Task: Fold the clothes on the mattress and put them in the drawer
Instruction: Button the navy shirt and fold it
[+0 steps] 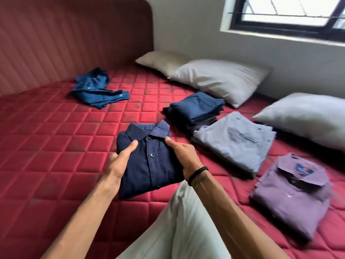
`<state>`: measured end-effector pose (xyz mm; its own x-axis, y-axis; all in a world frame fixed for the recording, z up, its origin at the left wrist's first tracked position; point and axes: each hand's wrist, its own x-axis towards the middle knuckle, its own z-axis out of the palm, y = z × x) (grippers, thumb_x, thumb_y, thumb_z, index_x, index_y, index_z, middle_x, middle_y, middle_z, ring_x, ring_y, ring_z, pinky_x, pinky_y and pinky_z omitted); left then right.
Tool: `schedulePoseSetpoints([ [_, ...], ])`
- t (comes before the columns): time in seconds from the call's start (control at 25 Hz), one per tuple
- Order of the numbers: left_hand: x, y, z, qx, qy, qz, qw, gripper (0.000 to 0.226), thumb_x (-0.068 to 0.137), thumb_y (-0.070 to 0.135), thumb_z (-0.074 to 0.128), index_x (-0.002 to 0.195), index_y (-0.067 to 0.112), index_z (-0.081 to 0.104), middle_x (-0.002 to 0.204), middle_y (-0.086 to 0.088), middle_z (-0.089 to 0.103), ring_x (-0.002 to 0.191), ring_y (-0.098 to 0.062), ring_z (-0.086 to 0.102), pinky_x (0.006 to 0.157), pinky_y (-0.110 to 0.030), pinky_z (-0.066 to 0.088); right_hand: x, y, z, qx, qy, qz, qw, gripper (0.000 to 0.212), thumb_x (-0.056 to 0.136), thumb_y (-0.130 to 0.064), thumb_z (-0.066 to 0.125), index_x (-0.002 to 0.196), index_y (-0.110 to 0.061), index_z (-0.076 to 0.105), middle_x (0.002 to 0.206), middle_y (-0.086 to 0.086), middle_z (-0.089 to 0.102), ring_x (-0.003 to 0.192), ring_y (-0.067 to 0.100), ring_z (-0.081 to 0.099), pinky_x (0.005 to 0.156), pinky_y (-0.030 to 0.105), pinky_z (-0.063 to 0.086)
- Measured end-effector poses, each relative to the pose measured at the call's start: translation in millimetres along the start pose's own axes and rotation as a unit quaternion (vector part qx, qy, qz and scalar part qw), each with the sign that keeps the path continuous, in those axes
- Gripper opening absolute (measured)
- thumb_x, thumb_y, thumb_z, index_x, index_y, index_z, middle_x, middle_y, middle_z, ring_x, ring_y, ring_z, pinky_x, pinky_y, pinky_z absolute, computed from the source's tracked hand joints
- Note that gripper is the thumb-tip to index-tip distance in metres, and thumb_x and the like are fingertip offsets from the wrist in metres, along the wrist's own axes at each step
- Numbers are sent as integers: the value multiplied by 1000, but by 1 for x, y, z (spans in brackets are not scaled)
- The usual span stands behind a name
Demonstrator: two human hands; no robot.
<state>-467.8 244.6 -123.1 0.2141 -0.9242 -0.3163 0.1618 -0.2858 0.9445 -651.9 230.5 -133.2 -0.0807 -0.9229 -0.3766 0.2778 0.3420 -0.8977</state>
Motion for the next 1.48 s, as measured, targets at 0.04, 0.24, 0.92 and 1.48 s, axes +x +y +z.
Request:
schedulePoseSetpoints([
  [0.04, 2, 3, 19, -1, -16, 9, 1000, 31, 87, 35, 80, 107, 11, 75, 94, -2, 80, 80, -17, 76, 69, -30, 57, -1, -10, -17, 6, 16, -13, 1000, 38, 83, -42, 83, 100, -9, 75, 111, 25, 72, 82, 21, 62, 77, 37, 50],
  [0.24, 0, 4, 111, 4, -127, 7, 992, 68, 66, 49, 90, 120, 12, 71, 110, -5, 78, 98, -24, 76, 85, -41, 61, -25, -57, -106, -7, 91, -59, 994, 48, 77, -55, 85, 87, -13, 63, 79, 6, 63, 74, 16, 53, 66, 31, 40],
  [0.92, -89, -169, 313, 171, -436, -59, 882, 48, 92, 16, 77, 136, 12, 57, 121, -14, 67, 95, -16, 70, 64, -31, 63, -113, 32, -375, -180, 491, -71, 849, 35, 98, -33, 65, 113, -8, 47, 119, 21, 65, 113, 36, 62, 85, 39, 42],
  [1.48, -81, -194, 292, 141, -289, 64, 945, 8, 92, 15, 76, 96, 21, 78, 84, 6, 78, 80, -15, 72, 68, -28, 62, -93, 32, -381, -223, 518, -39, 825, 72, 95, -37, 68, 147, -2, 33, 145, 28, 50, 134, 39, 50, 107, 47, 39],
])
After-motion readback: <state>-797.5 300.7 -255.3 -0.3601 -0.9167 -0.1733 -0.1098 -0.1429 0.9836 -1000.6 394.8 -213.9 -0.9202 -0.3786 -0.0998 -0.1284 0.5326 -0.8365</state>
